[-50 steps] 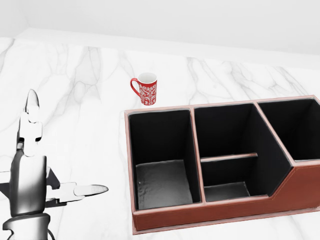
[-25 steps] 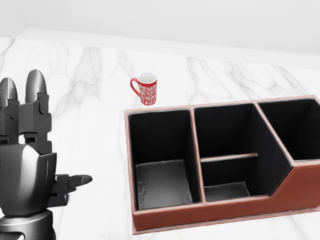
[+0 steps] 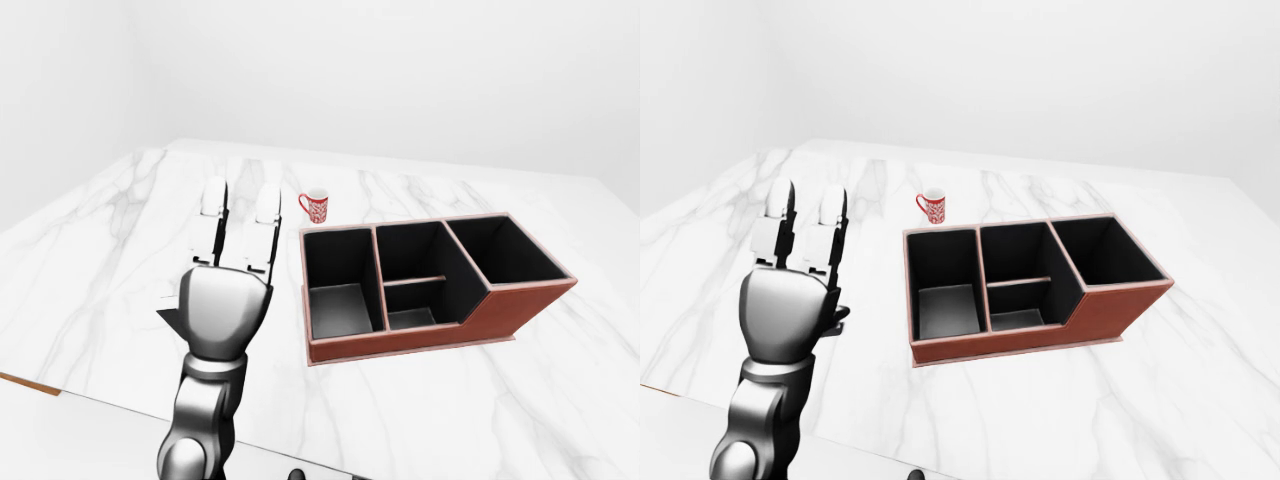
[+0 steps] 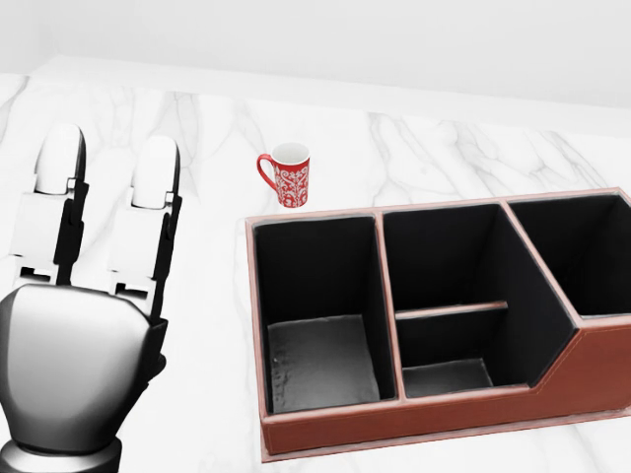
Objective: Pick up the book and place it in the left compartment of the caddy.
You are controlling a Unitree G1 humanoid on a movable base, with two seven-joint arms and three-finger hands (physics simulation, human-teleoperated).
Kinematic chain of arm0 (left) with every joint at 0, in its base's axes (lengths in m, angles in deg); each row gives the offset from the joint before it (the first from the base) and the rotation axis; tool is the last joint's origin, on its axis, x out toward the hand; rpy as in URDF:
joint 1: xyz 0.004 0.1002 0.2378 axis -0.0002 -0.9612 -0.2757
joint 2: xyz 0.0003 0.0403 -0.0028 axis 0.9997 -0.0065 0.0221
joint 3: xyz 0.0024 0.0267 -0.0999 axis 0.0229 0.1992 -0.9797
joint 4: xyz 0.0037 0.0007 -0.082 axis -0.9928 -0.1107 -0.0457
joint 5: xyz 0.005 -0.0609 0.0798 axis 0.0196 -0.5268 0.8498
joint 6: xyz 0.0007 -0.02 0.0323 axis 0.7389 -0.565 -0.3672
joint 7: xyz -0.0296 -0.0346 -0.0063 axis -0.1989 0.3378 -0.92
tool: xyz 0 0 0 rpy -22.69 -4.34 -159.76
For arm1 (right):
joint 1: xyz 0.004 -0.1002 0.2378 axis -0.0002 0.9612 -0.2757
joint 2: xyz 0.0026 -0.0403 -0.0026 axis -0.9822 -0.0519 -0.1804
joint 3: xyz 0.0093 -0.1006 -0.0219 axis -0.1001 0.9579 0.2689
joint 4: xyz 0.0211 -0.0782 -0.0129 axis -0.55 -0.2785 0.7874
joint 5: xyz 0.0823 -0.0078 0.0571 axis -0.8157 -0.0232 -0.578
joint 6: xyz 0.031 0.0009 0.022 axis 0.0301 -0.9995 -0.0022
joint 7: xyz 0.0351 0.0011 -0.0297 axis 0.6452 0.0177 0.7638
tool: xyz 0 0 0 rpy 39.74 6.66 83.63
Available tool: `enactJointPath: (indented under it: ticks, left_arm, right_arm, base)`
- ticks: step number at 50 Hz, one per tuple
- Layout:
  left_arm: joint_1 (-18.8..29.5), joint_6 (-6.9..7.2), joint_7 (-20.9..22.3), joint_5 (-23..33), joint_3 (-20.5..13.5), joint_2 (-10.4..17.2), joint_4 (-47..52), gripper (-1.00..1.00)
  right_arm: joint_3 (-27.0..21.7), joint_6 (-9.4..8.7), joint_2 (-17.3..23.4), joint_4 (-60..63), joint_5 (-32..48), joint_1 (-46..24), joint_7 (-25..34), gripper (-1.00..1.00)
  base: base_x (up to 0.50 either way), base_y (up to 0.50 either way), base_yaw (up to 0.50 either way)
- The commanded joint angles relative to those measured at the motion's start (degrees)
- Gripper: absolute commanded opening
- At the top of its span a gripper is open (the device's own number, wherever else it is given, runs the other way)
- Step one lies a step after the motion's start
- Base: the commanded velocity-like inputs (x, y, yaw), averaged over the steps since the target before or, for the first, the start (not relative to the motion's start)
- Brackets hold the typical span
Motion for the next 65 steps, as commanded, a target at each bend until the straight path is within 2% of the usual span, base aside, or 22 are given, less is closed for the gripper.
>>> enactJointPath:
  ticks: [1,42,47,65]
  left_arm:
    - [-1.7,0.00,6.9,3.4,1.6,-1.1,7.2,1.00]
    - [-2.0,0.00,6.8,2.9,2.0,-1.3,7.0,1.00]
    - [-1.8,0.00,7.7,3.6,1.6,-1.0,5.9,1.00]
    - [-0.4,0.00,13.4,0.7,-0.9,-0.5,2.3,1.00]
  right_arm:
    - [0.0,0.00,-1.3,0.9,2.7,-0.6,1.8,1.00]
    - [0.0,0.00,-0.6,0.8,2.7,-0.9,1.7,1.00]
    - [0.0,0.00,-2.1,1.5,4.0,-1.3,4.6,1.00]
    - [0.0,0.00,-2.0,1.6,2.9,0.0,4.7,1.00]
  base:
    - [0.00,0.00,0.00]
    - [0.00,0.00,0.00]
    - [0.00,0.00,0.00]
    - [0.00,0.00,0.00]
